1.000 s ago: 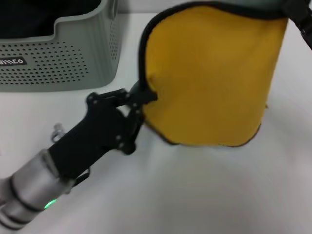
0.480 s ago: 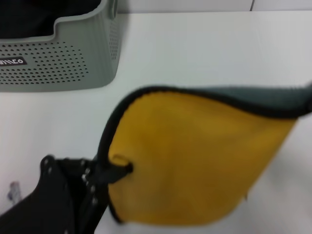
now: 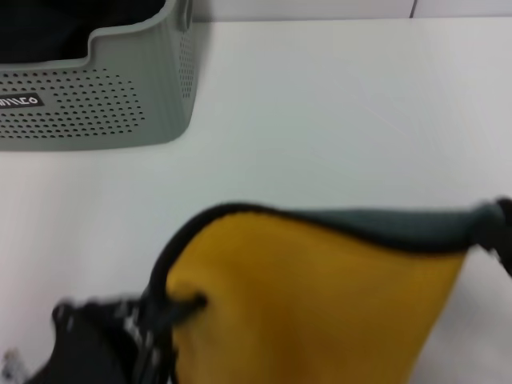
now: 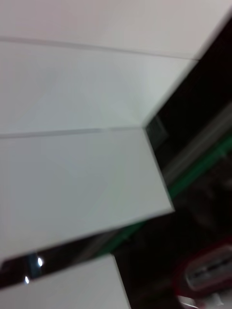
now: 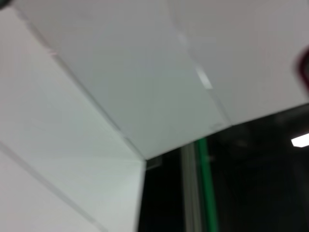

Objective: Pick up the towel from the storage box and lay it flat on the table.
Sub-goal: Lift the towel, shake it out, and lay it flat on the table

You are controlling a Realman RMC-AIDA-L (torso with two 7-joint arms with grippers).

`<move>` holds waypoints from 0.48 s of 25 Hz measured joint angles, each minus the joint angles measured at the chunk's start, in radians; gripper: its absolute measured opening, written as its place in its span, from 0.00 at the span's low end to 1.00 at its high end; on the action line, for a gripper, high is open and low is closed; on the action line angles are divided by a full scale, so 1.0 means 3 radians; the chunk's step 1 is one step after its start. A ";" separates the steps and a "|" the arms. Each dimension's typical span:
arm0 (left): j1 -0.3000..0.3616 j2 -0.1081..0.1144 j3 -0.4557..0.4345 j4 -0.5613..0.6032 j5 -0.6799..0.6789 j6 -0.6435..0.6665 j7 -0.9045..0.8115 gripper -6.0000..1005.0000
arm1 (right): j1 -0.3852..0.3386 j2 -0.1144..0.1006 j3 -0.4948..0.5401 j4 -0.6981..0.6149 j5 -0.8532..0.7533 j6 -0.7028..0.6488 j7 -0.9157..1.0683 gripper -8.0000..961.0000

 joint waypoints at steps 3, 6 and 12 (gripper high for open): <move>-0.0483 -0.0065 -0.0152 -0.0544 -0.0087 -0.0048 -0.0166 0.01 | 0.0114 -0.0001 -0.0003 0.0002 0.0173 0.0462 0.0018 0.08; -0.0902 -0.0069 -0.0160 -0.0814 -0.0208 -0.0267 -0.0343 0.01 | 0.0216 0.0000 -0.0006 -0.0043 0.0274 0.1113 0.0054 0.08; -0.1263 -0.0072 -0.0179 -0.0724 -0.0402 -0.1209 -0.0443 0.01 | 0.0399 0.0000 -0.0026 -0.0148 0.0496 0.1965 0.0137 0.09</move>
